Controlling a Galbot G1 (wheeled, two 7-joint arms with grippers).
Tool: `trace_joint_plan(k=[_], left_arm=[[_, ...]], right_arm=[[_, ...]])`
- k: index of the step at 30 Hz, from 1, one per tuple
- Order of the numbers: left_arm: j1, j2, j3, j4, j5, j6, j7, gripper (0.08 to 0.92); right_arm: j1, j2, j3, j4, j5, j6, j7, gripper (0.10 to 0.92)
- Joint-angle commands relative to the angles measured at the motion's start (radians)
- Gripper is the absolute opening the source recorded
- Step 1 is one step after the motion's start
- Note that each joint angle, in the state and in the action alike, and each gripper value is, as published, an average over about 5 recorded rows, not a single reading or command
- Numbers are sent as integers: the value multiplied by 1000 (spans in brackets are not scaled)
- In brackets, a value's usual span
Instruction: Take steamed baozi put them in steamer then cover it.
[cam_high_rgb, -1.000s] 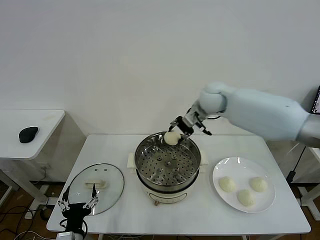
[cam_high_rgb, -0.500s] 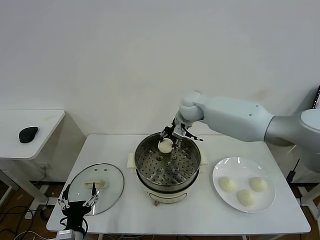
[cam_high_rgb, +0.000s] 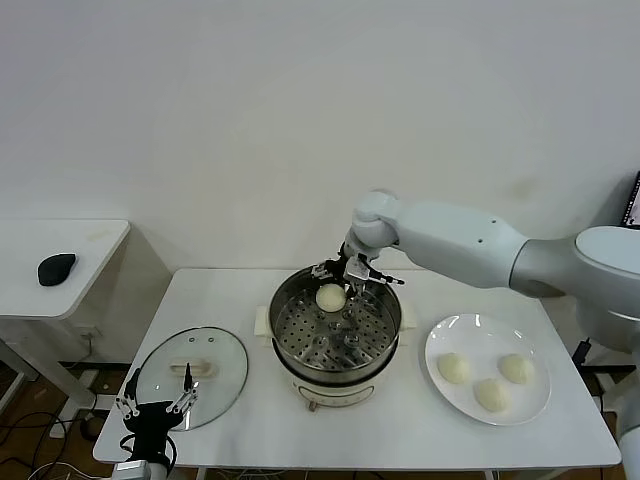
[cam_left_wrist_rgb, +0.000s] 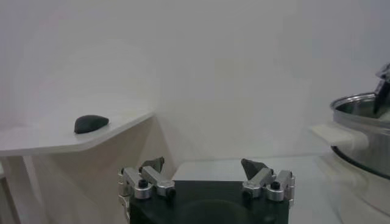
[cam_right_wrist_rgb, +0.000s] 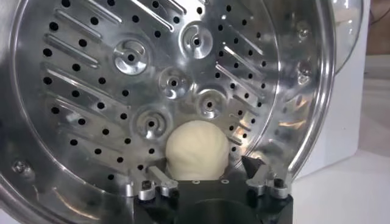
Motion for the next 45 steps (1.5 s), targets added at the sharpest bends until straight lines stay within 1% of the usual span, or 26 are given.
trace_joint_plan(k=[1,7,11,15,18,21,24,28,36,45], left_arm=[[0,2,6,-10,3,2,4,823],[-4,13,15,-13,6,2,7,823],[-6,17,20,-9,7,0,5,823],[-8,20,22,3,7,-2,1,823],[-6,28,21,6,5,-3,1,823],[-6,32,22,6,6,-3,2,823],[-10,29,26,9,10,-2,4,823],[-14,23,30,14,16,-1,5,823],[-13,14,20,20,24,2,7,823],[-10,7,11,26,30,6,8,823]], right_arm=[[203,-175,-57,209,296,-315,-111,823],[289,-420,-135,430,383,-629,-116,823],[314,-604,-162,534,384,-755,-101,823],[284,-763,-162,602,345,-804,-104,823],[228,-852,-153,620,284,-788,-115,823],[172,-901,-159,614,230,-759,-119,823],[94,-916,-139,596,183,-731,-116,823],[-98,-908,-12,556,144,-699,-98,823],[-486,-811,298,462,72,-681,-66,823],[-654,-712,431,335,27,-641,-48,823]])
